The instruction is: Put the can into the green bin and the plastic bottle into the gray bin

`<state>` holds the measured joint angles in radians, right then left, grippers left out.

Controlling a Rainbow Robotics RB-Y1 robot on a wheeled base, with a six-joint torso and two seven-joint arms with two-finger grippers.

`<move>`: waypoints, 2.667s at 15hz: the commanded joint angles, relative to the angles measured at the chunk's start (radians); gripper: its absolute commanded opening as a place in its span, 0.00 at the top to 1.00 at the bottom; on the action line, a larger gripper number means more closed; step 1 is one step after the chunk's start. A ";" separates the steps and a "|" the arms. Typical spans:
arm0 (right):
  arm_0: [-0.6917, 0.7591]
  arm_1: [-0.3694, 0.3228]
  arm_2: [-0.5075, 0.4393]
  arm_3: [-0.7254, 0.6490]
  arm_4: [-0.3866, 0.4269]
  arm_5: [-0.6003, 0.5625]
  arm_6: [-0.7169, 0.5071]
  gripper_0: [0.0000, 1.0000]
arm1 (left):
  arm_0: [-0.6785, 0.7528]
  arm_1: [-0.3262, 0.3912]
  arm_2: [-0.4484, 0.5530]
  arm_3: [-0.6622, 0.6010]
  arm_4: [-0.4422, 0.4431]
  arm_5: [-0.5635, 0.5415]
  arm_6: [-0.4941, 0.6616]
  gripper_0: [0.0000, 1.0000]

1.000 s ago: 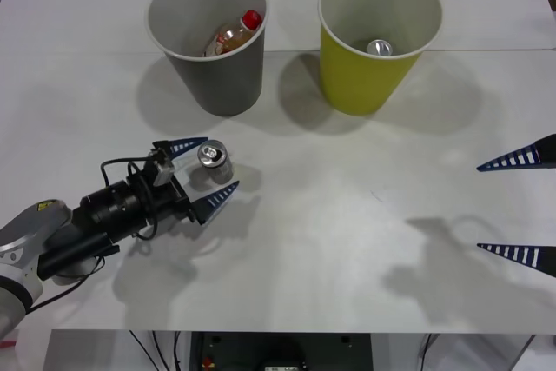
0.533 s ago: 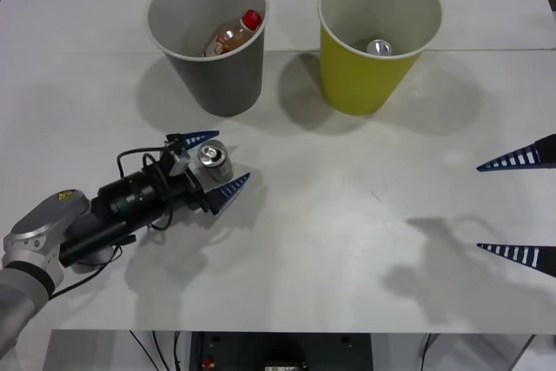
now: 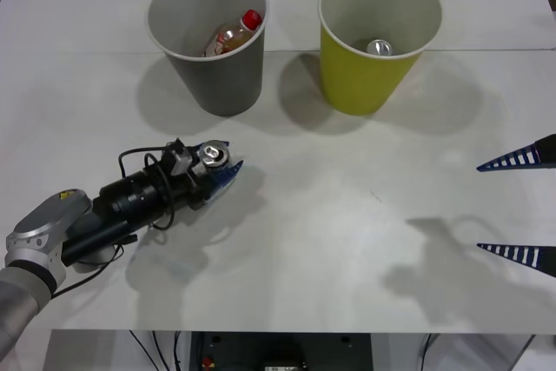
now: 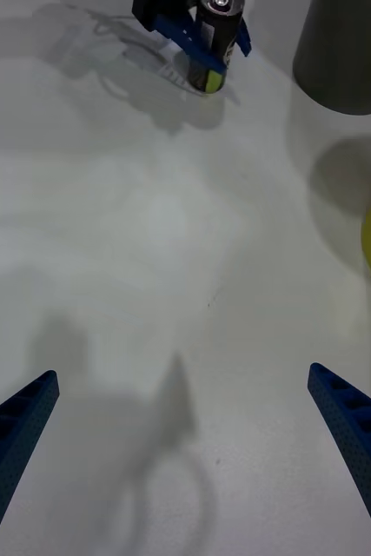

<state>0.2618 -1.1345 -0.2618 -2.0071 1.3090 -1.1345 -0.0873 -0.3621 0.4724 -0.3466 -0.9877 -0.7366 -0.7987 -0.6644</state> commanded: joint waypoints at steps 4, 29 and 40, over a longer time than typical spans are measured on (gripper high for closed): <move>0.000 0.000 0.000 0.000 0.000 0.000 0.000 0.00 | 0.005 0.020 -0.002 -0.016 0.000 -0.011 0.012 1.00; 0.000 0.000 0.000 0.000 0.000 0.000 0.000 0.00 | 0.002 0.411 0.270 -1.097 -1.201 -0.474 1.818 1.00; 0.000 0.000 0.000 0.000 0.000 0.000 0.000 0.00 | -0.745 0.288 -0.127 -0.706 -1.193 -0.708 1.990 1.00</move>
<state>0.2618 -1.1345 -0.2618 -2.0071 1.3090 -1.1345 -0.0873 -1.0607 0.7910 -0.4629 -1.7380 -1.9340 -1.4826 1.3253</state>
